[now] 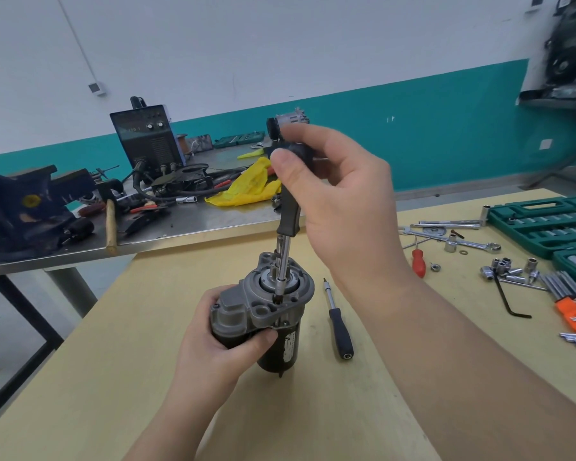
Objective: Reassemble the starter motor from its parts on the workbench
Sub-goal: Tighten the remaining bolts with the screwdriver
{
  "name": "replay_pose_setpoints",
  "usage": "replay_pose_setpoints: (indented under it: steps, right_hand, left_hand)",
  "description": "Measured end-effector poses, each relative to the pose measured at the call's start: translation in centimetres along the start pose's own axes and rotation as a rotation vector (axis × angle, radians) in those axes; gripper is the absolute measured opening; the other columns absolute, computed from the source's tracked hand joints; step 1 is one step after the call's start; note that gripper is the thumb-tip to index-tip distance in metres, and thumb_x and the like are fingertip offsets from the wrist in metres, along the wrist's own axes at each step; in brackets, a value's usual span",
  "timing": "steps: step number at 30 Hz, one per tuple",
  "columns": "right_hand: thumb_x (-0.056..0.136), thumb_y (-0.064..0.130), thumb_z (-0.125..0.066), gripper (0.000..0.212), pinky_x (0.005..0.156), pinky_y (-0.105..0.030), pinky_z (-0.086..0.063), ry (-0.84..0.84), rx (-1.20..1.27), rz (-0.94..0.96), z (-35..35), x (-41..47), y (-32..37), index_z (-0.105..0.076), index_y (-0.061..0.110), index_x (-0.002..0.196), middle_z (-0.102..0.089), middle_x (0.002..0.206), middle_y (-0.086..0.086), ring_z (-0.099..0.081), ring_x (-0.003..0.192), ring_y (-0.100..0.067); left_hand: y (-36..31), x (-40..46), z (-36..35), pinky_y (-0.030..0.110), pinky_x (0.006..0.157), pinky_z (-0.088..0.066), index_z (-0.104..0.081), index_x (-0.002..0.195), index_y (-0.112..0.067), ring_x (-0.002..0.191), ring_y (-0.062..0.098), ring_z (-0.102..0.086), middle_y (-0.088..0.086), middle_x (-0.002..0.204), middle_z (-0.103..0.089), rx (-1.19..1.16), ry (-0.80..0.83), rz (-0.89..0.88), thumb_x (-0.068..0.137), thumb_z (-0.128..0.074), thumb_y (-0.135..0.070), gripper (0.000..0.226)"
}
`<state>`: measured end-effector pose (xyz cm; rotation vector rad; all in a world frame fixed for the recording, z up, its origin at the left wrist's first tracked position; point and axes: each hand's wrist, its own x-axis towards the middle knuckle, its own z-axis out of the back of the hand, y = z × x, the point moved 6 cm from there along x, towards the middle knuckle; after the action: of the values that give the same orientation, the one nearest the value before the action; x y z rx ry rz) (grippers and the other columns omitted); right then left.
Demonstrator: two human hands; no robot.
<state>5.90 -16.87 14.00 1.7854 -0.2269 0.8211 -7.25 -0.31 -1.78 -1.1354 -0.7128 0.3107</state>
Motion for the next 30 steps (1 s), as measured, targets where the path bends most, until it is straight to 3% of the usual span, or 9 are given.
replay_pose_setpoints:
  steps: [5, 10, 14, 16, 22, 27, 30]
  right_hand:
    - [0.103, 0.023, -0.057, 0.034, 0.100, -0.047, -0.061, 0.053, 0.096, -0.072, -0.54, 0.01, -0.41, -0.073, 0.022, 0.133, -0.078, 0.119, 0.007, -0.072, 0.114, -0.013]
    - [0.097, 0.018, -0.075, 0.026, 0.089, -0.032, -0.063, 0.028, 0.013, 0.024, -0.24, 0.01, -0.11, -0.076, 0.025, 0.122, -0.076, 0.102, 0.013, -0.071, 0.095, -0.004]
    - [0.101, 0.025, -0.065, 0.033, 0.103, -0.041, -0.060, 0.032, 0.063, -0.045, -0.47, 0.01, -0.43, -0.074, 0.023, 0.132, -0.078, 0.119, 0.009, -0.071, 0.113, -0.007]
    - [0.103, 0.023, -0.057, 0.036, 0.101, -0.047, -0.060, 0.057, 0.099, -0.086, -0.68, -0.03, -0.54, -0.072, 0.022, 0.136, -0.077, 0.124, 0.007, -0.071, 0.117, -0.012]
    - [0.098, 0.016, -0.074, 0.029, 0.092, -0.035, -0.063, 0.047, -0.002, 0.018, -0.40, -0.08, 0.04, -0.075, 0.027, 0.125, -0.076, 0.105, 0.015, -0.070, 0.098, -0.003]
    - [0.103, 0.023, -0.060, 0.034, 0.107, -0.039, -0.057, 0.047, 0.066, -0.046, -0.65, -0.07, -0.24, -0.072, 0.022, 0.135, -0.077, 0.124, 0.010, -0.069, 0.119, -0.006]
    - [0.106, 0.014, -0.055, 0.035, 0.105, -0.043, -0.058, 0.068, 0.060, -0.048, -0.71, -0.08, -0.15, -0.071, 0.021, 0.137, -0.076, 0.125, 0.007, -0.070, 0.118, -0.010]
  left_hand:
    - [0.10, 0.03, -0.01, 0.014, 0.073, -0.057, -0.067, 0.118, -0.042, 0.098, 0.010, -0.077, -0.004, 0.113, -0.080, -0.007, 0.010, 0.001, 0.060, -0.092, -0.037, 0.063]
    - [0.30, 0.03, -0.03, 0.016, 0.069, -0.057, -0.067, 0.118, -0.042, 0.095, 0.009, -0.077, -0.005, 0.111, -0.080, -0.003, 0.006, 0.005, 0.059, -0.091, -0.038, 0.064]
    - [0.46, 0.08, 0.08, 0.016, 0.071, -0.058, -0.066, 0.120, -0.043, 0.097, 0.009, -0.077, -0.005, 0.113, -0.080, -0.002, 0.000, 0.006, 0.060, -0.093, -0.039, 0.066]
    - [0.53, 0.06, 0.16, 0.021, 0.070, -0.060, -0.066, 0.121, -0.043, 0.099, 0.010, -0.077, -0.005, 0.114, -0.080, -0.002, -0.001, 0.009, 0.060, -0.093, -0.039, 0.067]
    - [0.64, -0.01, 0.21, 0.028, 0.071, -0.056, -0.065, 0.124, -0.040, 0.100, 0.012, -0.077, -0.005, 0.115, -0.080, 0.002, -0.001, 0.016, 0.061, -0.092, -0.040, 0.069]
    - [0.55, 0.02, 0.08, 0.027, 0.069, -0.060, -0.065, 0.124, -0.041, 0.102, 0.012, -0.077, -0.004, 0.116, -0.080, -0.003, 0.007, 0.013, 0.061, -0.092, -0.039, 0.068]
    - [0.42, 0.05, 0.04, 0.022, 0.069, -0.060, -0.065, 0.122, -0.042, 0.100, 0.011, -0.077, -0.004, 0.115, -0.080, -0.001, 0.009, 0.006, 0.061, -0.092, -0.039, 0.067]
